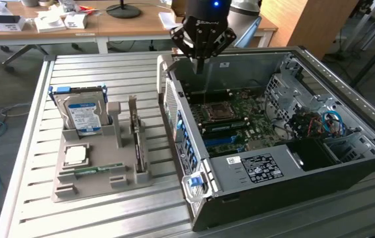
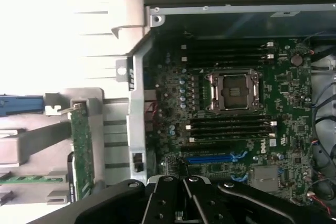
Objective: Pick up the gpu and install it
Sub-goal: 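Reach for the gpu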
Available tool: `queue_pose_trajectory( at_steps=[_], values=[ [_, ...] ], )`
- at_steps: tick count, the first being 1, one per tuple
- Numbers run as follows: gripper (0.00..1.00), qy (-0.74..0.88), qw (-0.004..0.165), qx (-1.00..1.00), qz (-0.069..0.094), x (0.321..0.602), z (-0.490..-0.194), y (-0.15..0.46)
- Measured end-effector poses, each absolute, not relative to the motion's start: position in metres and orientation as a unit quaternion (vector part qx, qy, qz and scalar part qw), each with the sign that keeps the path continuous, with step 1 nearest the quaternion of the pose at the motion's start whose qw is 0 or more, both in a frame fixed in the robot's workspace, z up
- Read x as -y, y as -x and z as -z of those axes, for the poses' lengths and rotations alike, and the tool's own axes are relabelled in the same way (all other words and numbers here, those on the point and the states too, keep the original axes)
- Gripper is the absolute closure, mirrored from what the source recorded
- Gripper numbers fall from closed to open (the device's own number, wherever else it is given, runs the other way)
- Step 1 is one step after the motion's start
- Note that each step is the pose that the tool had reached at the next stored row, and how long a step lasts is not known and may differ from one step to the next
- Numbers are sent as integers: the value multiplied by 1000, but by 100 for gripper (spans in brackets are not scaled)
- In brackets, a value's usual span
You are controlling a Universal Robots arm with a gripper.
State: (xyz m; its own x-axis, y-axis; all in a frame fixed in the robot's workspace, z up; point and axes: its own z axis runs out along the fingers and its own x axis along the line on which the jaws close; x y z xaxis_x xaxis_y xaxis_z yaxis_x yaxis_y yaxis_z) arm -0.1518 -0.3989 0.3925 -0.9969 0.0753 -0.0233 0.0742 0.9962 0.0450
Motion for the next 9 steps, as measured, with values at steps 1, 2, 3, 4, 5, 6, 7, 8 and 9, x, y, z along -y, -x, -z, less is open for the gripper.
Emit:
queue_pose_trajectory(
  at_steps=[1,2,3,4,5,6,7,8,9],
  values=[
    [89,-37,12,-999,-22,399,-392,155],
    [89,-37,12,-999,-22,399,-392,159],
    [89,-37,12,-999,-22,399,-392,163],
    [89,-37,12,-999,-22,399,-392,166],
    [89,-37,12,-999,-22,399,-391,170],
    [89,-37,12,-999,-22,399,-391,174],
    [89,-37,13,-999,-22,399,-391,178],
    [89,-37,12,-999,-22,399,-391,181],
    [89,-37,13,-999,-22,399,-391,185]
  ],
)
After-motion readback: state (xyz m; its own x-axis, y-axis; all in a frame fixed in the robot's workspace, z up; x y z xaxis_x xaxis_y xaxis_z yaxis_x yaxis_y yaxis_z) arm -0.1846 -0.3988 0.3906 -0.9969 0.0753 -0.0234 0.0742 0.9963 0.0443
